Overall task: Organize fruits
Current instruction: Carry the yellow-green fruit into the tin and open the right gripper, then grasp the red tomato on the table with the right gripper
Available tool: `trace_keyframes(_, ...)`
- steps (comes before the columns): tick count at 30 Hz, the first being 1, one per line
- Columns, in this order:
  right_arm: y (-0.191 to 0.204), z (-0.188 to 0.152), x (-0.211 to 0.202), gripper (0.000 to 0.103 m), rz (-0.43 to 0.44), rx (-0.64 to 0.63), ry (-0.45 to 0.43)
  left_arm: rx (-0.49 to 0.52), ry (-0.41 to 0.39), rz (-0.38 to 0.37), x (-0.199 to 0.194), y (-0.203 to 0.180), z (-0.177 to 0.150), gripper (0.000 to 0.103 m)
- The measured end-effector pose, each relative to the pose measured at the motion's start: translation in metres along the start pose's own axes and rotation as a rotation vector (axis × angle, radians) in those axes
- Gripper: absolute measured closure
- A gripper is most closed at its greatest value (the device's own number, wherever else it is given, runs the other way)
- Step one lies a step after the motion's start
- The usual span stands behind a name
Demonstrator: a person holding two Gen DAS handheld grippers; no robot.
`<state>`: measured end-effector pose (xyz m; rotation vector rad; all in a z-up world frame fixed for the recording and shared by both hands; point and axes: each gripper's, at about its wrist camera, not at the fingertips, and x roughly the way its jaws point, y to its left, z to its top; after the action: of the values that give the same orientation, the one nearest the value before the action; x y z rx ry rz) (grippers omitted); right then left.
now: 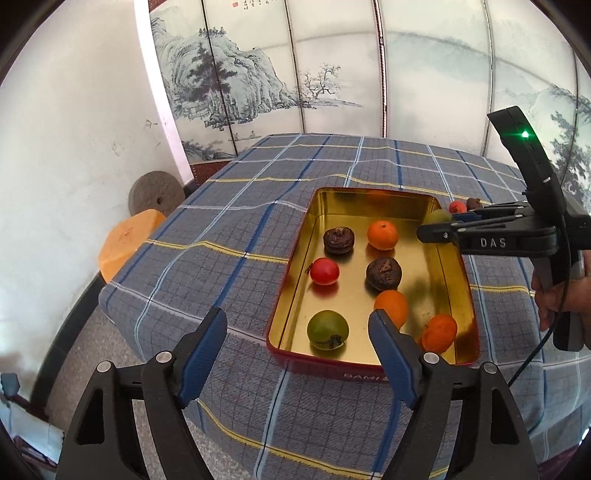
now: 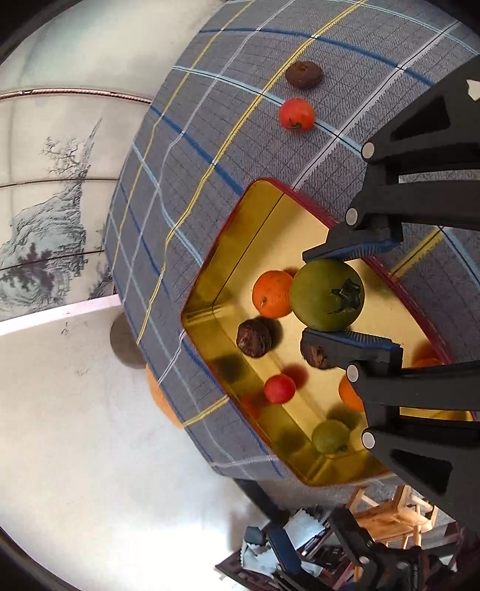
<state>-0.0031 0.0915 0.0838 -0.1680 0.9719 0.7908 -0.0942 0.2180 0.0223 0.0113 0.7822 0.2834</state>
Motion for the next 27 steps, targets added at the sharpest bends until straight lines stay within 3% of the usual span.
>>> trace_keyframes(4, -0.003, 0.002, -0.004, 0.066, 0.022, 0.030, -0.037, 0.005, 0.007, 0.004, 0.002, 0.001, -0.002, 0.023)
trace_keyframes(6, -0.004, 0.002, -0.010, 0.054, 0.033, 0.041, -0.063, 0.003, 0.015, 0.000, 0.005, 0.000, -0.002, 0.022)
trace_keyframes(8, -0.007, 0.000, -0.019, 0.050, 0.029, 0.052, -0.093, 0.003, 0.020, -0.003, 0.007, -0.001, -0.003, 0.022)
trace_keyframes(13, -0.024, -0.023, -0.046, 0.047, 0.002, 0.100, -0.154, 0.010, 0.023, -0.014, 0.008, -0.005, -0.003, 0.022)
trace_keyframes(20, -0.084, -0.052, -0.052, 0.047, -0.097, 0.208, -0.111, 0.013, 0.031, -0.056, 0.012, -0.015, -0.001, 0.021)
trace_keyframes(27, -0.108, -0.029, -0.023, 0.047, -0.107, 0.217, -0.085, 0.024, 0.039, -0.083, 0.012, -0.020, 0.006, 0.021)
